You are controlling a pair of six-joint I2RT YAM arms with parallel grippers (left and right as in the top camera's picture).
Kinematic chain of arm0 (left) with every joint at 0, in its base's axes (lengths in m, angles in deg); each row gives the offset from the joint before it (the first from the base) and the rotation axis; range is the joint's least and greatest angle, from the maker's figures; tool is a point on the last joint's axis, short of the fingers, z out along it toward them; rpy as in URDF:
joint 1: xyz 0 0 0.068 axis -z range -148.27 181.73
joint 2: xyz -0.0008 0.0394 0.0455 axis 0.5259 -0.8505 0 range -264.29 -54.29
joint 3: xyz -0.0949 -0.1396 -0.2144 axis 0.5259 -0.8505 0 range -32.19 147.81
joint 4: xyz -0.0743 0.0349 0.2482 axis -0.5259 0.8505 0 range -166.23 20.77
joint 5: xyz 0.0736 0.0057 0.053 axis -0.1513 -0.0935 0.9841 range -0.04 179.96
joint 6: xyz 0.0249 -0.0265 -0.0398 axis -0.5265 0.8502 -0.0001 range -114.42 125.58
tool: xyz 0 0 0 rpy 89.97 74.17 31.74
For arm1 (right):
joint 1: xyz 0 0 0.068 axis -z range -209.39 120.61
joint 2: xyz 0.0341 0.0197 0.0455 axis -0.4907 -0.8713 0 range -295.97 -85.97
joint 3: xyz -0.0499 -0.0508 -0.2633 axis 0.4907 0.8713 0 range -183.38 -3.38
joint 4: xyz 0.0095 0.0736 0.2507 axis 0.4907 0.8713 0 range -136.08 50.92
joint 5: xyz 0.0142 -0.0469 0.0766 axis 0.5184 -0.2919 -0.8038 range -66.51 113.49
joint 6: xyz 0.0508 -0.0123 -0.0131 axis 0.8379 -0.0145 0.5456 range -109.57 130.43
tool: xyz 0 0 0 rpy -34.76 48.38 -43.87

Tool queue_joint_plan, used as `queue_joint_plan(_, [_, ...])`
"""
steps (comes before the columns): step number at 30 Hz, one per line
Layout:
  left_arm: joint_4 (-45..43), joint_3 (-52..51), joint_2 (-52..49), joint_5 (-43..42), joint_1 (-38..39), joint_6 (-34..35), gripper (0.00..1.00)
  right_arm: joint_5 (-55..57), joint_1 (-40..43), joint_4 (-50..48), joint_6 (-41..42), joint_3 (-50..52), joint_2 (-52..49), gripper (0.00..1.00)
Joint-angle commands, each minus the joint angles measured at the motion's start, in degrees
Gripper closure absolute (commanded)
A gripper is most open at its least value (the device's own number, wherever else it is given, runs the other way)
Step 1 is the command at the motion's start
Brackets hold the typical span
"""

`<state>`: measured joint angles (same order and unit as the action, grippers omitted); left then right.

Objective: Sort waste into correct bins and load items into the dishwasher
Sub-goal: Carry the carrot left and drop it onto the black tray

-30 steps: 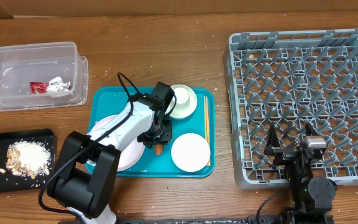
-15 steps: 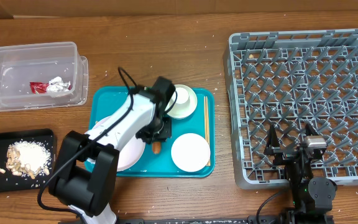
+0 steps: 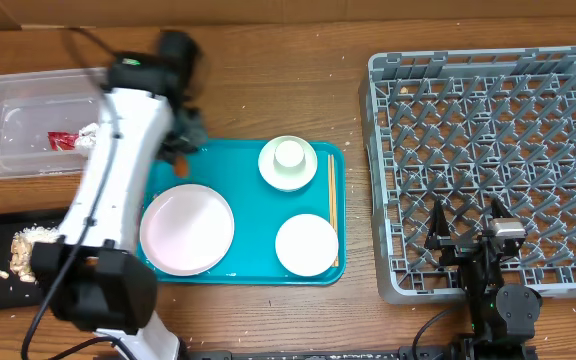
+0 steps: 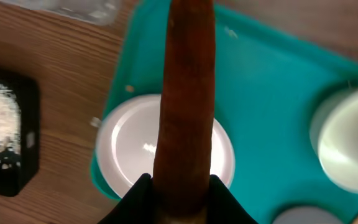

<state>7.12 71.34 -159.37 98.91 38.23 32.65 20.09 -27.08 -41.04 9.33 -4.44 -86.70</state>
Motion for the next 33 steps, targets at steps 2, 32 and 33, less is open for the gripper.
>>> queue_joint_plan(2, [0.46, 2.82, 0.2, 1.25, -12.2, 3.19, 0.92, 0.31, 0.28, -0.42, -0.22, 0.59, 0.57, 0.0])
queue_joint_plan(32, [-21.9, -25.59, 0.17, -6.34, -48.17, 10.64, 0.81, 0.31, 0.28, -0.44, -0.2, 0.59, 0.57, 0.0])
queue_joint_plan(33, [-22.6, -25.97, 0.17, -5.66, -48.17, 10.64, 0.81, 0.31, 0.28, -0.44, -0.2, 0.59, 0.57, 0.0])
